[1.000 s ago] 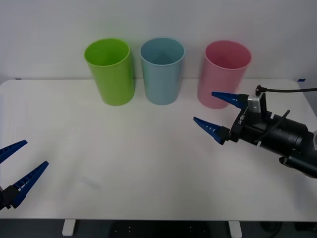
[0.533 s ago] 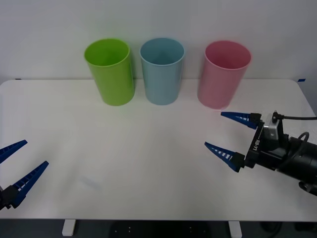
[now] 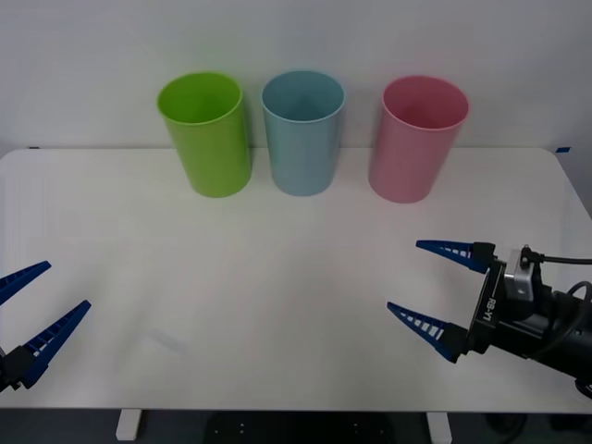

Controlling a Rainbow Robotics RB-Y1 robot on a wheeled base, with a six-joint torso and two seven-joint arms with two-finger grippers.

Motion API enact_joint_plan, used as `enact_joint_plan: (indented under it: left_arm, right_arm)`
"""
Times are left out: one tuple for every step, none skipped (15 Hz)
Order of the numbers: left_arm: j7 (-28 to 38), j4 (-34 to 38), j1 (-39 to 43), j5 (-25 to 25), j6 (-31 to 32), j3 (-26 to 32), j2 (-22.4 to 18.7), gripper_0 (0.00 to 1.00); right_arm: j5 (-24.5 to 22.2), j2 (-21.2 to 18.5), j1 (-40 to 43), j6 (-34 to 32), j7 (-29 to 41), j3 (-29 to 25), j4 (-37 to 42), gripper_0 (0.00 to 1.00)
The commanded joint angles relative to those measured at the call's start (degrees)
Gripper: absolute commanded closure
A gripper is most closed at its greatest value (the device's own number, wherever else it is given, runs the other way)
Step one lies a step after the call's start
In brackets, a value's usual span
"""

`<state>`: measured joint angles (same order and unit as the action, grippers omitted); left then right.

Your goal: Grasp the object on the table and drop it into the matching bin: aluminum can to the light blue bin, PET bottle to the pink bin.

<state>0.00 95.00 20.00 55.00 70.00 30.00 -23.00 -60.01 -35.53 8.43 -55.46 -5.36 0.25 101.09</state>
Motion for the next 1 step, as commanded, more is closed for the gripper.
enact_joint_plan:
  left_arm:
    - [0.00,0.00,0.00,0.00,0.00,0.00,0.00,0.00]
  right_arm:
    - [-0.02,0.02,0.00,0.00,0.00,0.01,-0.01,0.00]
